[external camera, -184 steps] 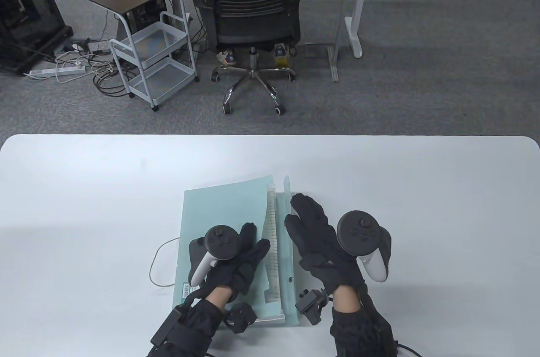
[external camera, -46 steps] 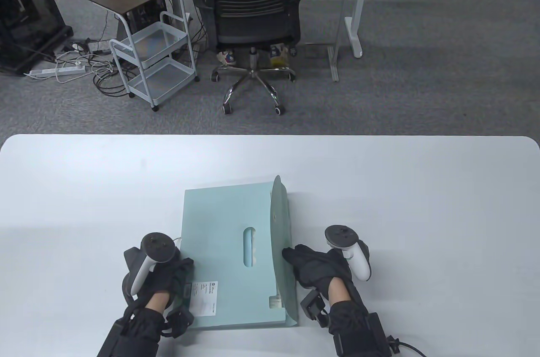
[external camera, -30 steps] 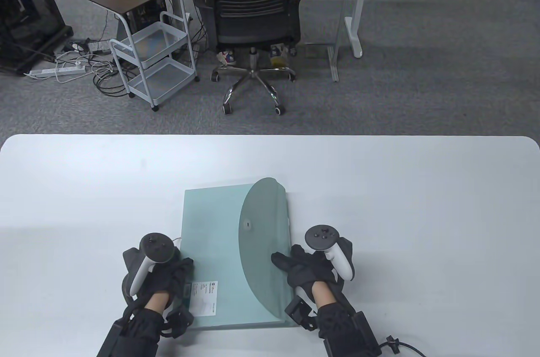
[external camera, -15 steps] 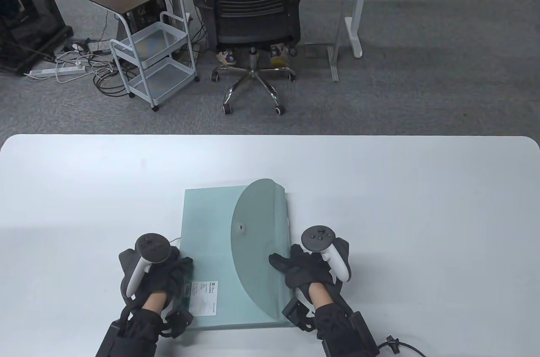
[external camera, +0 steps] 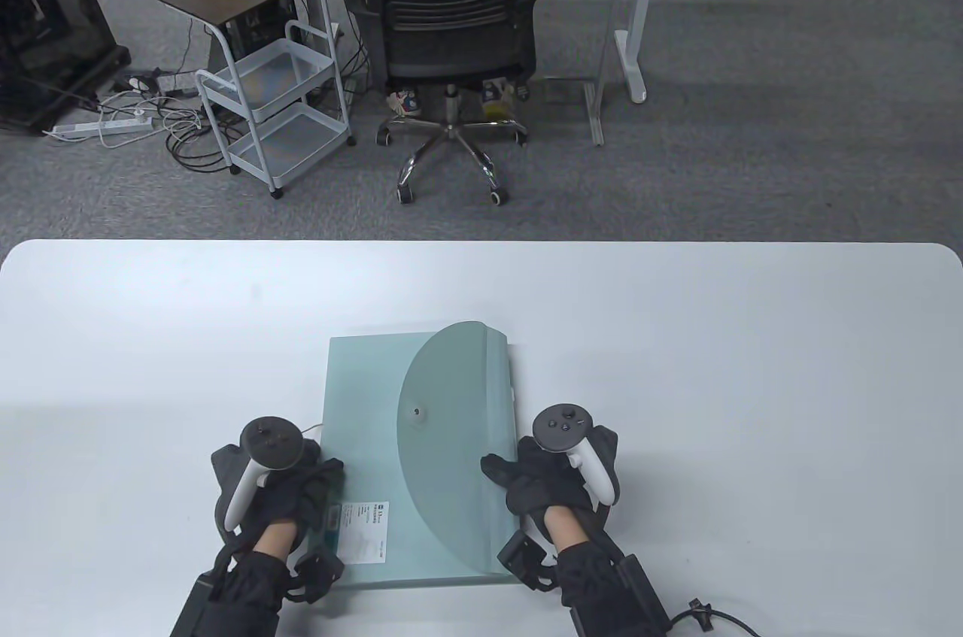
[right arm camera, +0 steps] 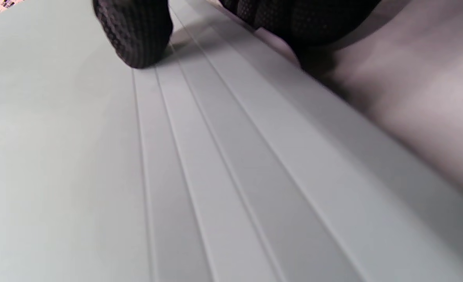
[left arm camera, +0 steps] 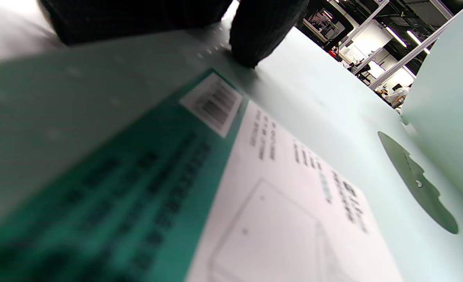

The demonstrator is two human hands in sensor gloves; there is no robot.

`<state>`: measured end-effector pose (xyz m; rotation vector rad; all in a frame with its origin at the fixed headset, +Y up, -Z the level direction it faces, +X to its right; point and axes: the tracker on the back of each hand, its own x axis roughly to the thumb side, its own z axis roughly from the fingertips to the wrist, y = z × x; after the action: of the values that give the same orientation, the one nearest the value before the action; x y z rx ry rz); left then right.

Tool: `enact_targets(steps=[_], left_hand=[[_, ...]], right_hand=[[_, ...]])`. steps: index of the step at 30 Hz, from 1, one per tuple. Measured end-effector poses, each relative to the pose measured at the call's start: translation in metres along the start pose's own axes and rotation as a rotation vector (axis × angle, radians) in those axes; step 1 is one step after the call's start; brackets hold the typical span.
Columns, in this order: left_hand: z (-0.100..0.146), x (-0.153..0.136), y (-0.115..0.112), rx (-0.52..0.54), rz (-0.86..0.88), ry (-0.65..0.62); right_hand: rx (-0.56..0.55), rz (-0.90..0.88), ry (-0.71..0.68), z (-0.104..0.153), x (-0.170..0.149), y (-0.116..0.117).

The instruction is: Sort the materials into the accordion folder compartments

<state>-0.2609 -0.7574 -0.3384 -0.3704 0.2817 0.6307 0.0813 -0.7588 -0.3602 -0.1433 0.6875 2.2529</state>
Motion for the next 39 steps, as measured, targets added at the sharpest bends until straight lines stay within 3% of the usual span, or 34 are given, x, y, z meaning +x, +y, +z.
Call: enact_targets(steps=[39], left_hand=[[0.000, 0.001, -0.002, 0.009, -0.014, -0.003]], right_hand=[[-0.104, 0.107, 0.013, 0.001, 0.006, 0.012]])
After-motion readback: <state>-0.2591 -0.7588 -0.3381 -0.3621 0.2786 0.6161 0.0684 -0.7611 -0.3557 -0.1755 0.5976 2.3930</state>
